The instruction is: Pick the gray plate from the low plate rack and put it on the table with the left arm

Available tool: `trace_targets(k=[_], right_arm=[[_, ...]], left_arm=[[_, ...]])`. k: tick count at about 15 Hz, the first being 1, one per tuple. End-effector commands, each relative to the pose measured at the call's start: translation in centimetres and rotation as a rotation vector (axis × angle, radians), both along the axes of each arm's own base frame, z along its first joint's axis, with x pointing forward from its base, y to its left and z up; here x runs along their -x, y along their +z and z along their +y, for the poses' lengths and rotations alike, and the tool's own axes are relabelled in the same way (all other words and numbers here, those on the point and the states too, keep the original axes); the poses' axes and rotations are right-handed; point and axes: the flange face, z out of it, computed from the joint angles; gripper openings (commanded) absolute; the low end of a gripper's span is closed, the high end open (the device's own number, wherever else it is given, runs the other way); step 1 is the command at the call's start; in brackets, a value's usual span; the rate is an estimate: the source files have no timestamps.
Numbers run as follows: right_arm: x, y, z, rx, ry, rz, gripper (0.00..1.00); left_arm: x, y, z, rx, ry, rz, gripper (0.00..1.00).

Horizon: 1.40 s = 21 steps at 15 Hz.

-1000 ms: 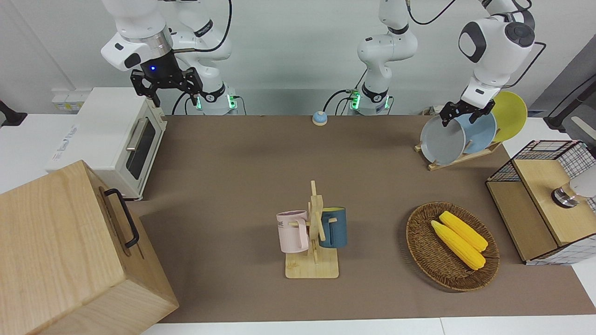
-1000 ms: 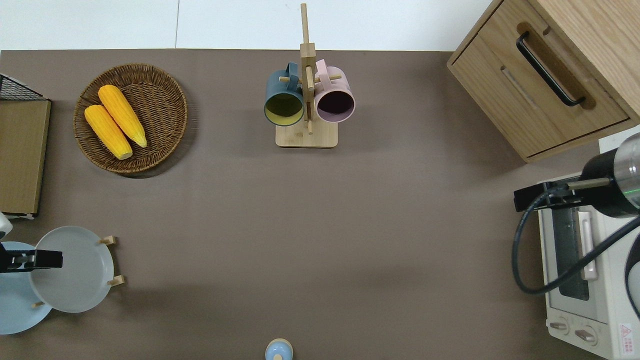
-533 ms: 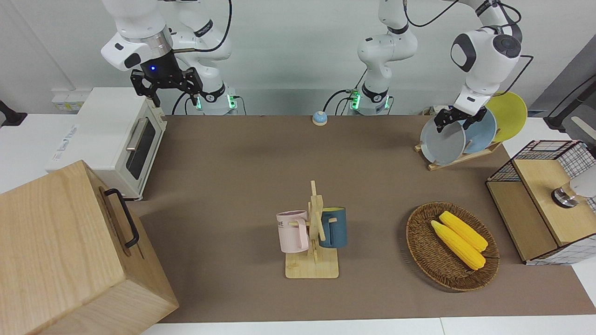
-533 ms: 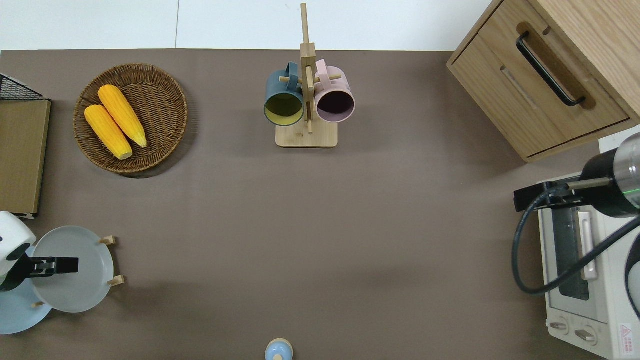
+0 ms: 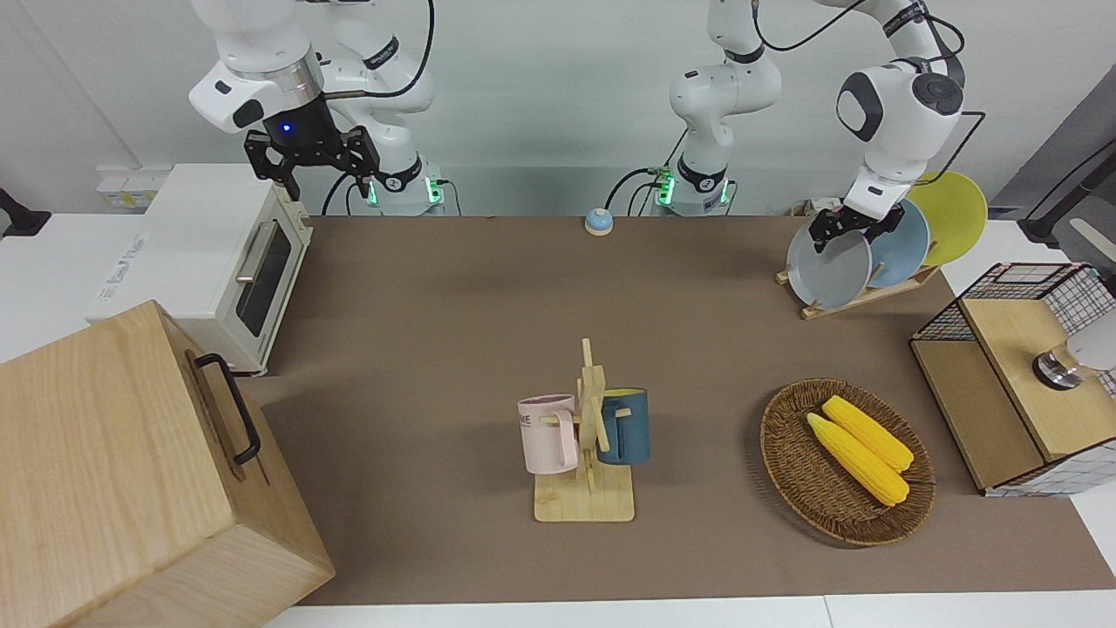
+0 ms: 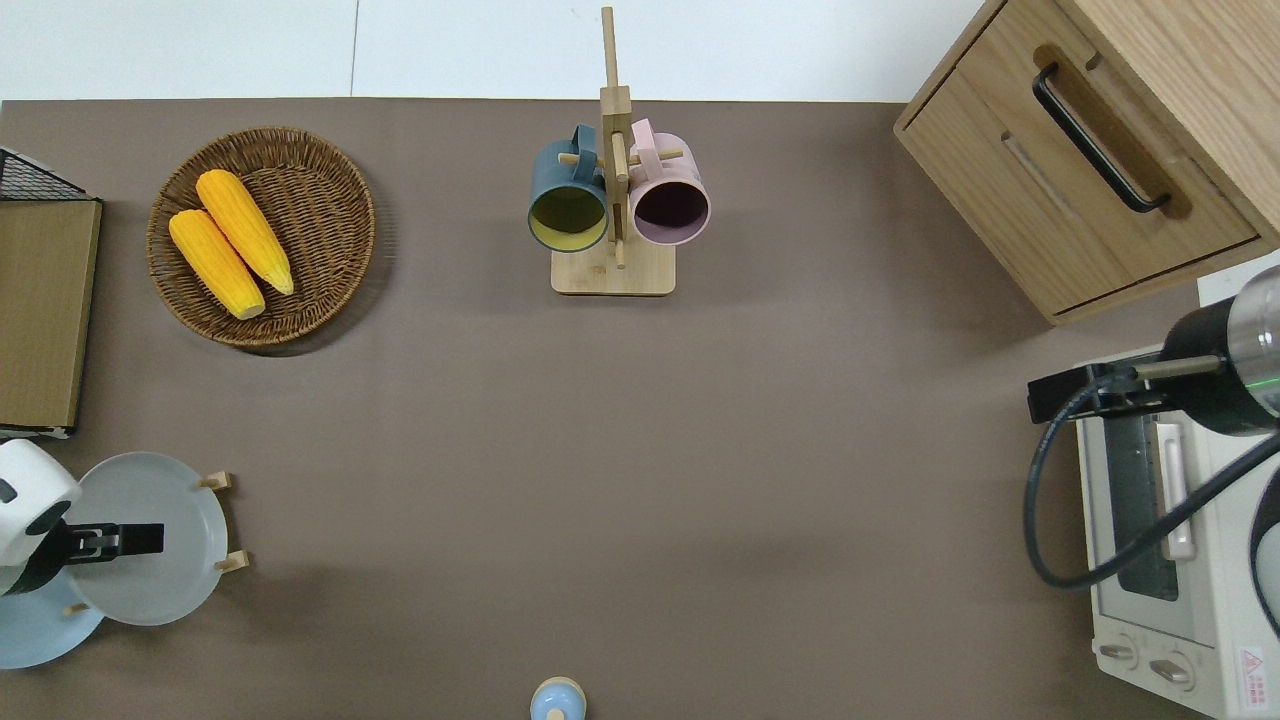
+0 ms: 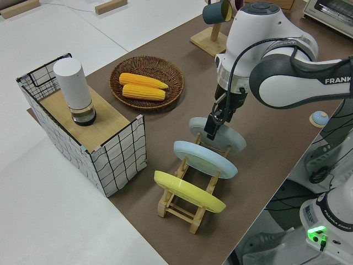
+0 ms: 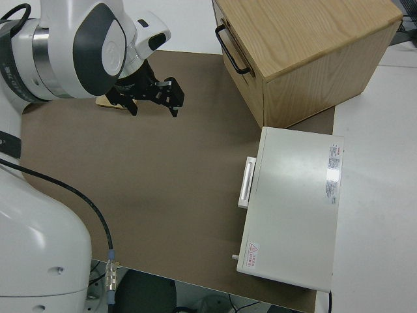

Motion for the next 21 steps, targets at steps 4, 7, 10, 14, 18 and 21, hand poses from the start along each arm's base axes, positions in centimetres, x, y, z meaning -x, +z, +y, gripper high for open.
trace_targets(k=[4,7,10,14,18,21], right_arm=[[0.2,0.3,0.0,-0.006,-0.002,0.007,0.99],[0.3,0.3,0.1,-0.006,0.0,0.007,0.99],[0.3,0.3,0.1,-0.006,0.002,0.007,0.99],[0.2,0.3,0.0,-0.006,-0.002,0.007,0.987],[0.3,0.3,0.1,-0.006,0.001,0.007,0.99],[0.3,0.3,0.1,-0.006,0.0,0.007,0.99]], left_arm=[[0.9,-0.1,0.0,-0.018,-0.016,-0.018,0.58],[0.9,-0.1,0.0,-0.018,-0.018,-0.018,0.32],[0.9,-0.1,0.0,-0.017,-0.018,-0.016,0.09],[0.8,-0.3,-0.3,-0.018,-0.025,-0.012,0.0],[0.4,0.2,-0.9,-0.02,-0.037,-0.012,0.0],[0.0,1.8,-1.1,-0.026,-0.041,-0.017,0.0]])
